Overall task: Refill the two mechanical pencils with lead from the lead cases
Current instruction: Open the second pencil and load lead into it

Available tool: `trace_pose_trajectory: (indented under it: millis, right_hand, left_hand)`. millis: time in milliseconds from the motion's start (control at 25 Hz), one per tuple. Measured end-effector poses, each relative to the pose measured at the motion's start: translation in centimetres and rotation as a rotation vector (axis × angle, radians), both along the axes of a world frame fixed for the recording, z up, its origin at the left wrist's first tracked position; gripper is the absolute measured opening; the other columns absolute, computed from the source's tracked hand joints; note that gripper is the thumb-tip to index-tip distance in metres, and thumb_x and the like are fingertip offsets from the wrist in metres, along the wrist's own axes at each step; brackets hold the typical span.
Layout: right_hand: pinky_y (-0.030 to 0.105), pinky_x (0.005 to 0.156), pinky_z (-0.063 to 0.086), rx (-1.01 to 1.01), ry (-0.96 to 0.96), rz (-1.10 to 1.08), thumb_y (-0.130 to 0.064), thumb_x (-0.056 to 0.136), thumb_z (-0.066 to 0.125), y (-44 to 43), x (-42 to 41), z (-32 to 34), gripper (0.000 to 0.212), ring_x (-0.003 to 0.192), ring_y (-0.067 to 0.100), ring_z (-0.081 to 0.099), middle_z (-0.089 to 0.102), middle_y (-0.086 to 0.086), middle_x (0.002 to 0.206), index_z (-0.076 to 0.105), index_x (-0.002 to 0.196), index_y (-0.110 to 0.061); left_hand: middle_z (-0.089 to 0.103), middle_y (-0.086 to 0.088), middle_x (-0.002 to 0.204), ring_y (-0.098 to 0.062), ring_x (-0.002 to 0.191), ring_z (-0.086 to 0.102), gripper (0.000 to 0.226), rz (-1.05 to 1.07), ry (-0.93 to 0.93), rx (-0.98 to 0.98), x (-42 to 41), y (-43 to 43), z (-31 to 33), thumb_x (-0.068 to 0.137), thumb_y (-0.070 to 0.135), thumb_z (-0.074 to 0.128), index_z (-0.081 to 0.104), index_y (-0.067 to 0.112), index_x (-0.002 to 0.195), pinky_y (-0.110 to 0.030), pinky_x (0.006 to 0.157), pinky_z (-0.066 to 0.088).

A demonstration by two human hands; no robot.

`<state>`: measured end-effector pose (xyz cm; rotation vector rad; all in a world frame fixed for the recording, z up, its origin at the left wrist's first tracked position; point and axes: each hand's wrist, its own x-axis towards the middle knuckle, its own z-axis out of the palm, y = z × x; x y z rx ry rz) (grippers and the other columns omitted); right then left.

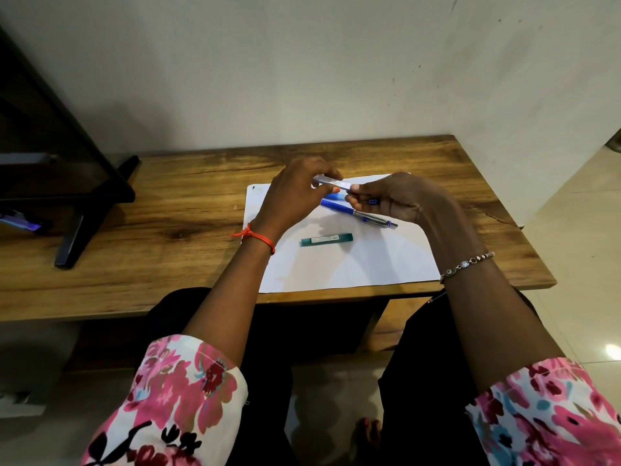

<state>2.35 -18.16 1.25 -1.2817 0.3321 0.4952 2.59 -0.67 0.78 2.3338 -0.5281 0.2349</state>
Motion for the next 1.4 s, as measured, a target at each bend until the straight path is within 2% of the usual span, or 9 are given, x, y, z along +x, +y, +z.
trace_pose_trajectory:
  millis: [160,480,760,880,1040,1160,1400]
  right_hand:
    - [0.021,0.056,0.058,0.023,0.005,0.018,0.009,0.089,0.05,-0.22,0.08,0.03,0.011,0.054,0.015,0.068,0.069,0.014,0.064,0.06,0.086,0.011]
    - [0.019,0.052,0.055,-0.057,-0.026,0.041,0.006,0.088,0.056,-0.34,0.31,0.27,0.008,0.053,0.013,0.067,0.068,0.011,0.063,0.062,0.09,0.009]
    - [0.02,0.056,0.057,-0.029,-0.035,0.036,0.01,0.088,0.053,-0.58,0.48,0.24,0.01,0.057,0.015,0.069,0.07,0.013,0.066,0.062,0.091,0.011]
    - [0.02,0.055,0.057,-0.032,-0.03,0.024,0.012,0.087,0.052,-0.6,0.41,0.36,0.01,0.055,0.015,0.069,0.069,0.015,0.068,0.062,0.09,0.012]
    - [0.021,0.058,0.059,-0.043,0.005,0.041,0.013,0.087,0.051,-0.47,0.35,0.31,0.012,0.055,0.016,0.069,0.069,0.017,0.074,0.062,0.093,0.014]
    - [0.02,0.058,0.059,-0.037,0.036,0.055,0.013,0.088,0.049,-0.37,0.34,0.31,0.014,0.054,0.014,0.068,0.071,0.013,0.064,0.062,0.083,0.009]
    - [0.019,0.056,0.058,-0.037,0.049,0.066,0.01,0.09,0.048,-0.34,0.38,0.39,0.013,0.053,0.014,0.068,0.064,0.017,0.083,0.061,0.086,0.01]
  left_hand:
    - [0.067,-0.005,0.104,-0.015,0.087,0.055,0.017,0.008,0.009,0.047,-0.21,-0.15,0.11,0.084,0.016,0.064,0.07,0.012,0.099,-0.028,0.075,0.044]
    - [0.069,-0.007,0.105,-0.021,0.098,0.06,0.018,0.007,0.077,-0.018,0.18,-0.33,0.3,0.084,0.016,0.064,0.07,0.011,0.1,-0.036,0.085,0.048]
    - [0.069,-0.005,0.105,-0.019,0.098,0.059,0.018,-0.012,0.157,0.016,0.64,-0.41,0.14,0.085,0.02,0.062,0.071,0.013,0.099,-0.039,0.087,0.049]
    - [0.069,-0.005,0.104,-0.019,0.096,0.059,0.017,-0.017,0.156,0.01,0.66,-0.45,0.14,0.084,0.02,0.064,0.072,0.013,0.098,-0.036,0.083,0.048]
    - [0.069,-0.002,0.101,-0.014,0.086,0.056,0.017,-0.024,0.117,0.04,0.65,-0.37,-0.07,0.082,0.022,0.066,0.073,0.015,0.095,-0.026,0.069,0.041]
    - [0.069,-0.002,0.102,-0.012,0.086,0.055,0.016,-0.038,0.087,0.067,0.53,-0.46,-0.08,0.082,0.02,0.065,0.072,0.016,0.096,-0.025,0.068,0.042]
    - [0.069,-0.002,0.1,-0.015,0.087,0.059,0.016,-0.051,0.061,0.06,0.42,-0.45,0.19,0.08,0.018,0.066,0.072,0.015,0.095,-0.024,0.066,0.043]
